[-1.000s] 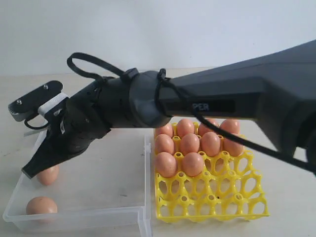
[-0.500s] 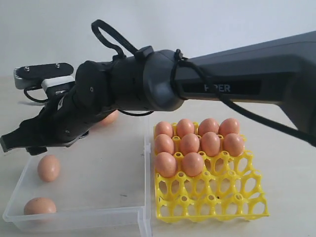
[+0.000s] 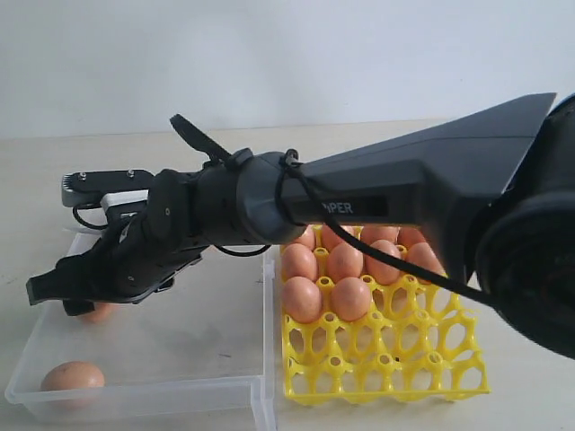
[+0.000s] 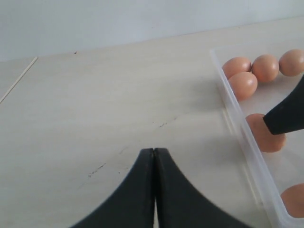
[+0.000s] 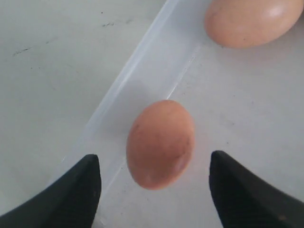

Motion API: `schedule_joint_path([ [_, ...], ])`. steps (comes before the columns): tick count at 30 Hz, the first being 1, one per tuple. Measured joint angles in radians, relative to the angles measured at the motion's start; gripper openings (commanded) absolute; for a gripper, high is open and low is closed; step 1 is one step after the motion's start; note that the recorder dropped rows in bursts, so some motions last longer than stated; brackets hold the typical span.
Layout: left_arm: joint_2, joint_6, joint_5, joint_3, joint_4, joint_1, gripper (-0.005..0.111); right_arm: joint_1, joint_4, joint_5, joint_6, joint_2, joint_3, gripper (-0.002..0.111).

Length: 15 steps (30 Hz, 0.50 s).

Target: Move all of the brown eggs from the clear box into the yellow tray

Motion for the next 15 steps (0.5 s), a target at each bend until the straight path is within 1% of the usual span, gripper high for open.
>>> schedule_joint_path([
  [6, 0.0, 0.0, 0.0, 0.0, 0.0, 0.0, 0.0, 0.0, 0.0, 0.045, 0.0, 0.033, -0.08, 0.062],
  [9, 0.0, 0.0, 0.0, 0.0, 0.0, 0.0, 0.0, 0.0, -0.032, 0.081, 0.002, 0.053, -0.118, 0.062],
  [15, 0.0, 0.0, 0.0, 0.0, 0.0, 0.0, 0.0, 0.0, -0.091, 0.106, 0.017, 0.071, -0.128, 0.062],
])
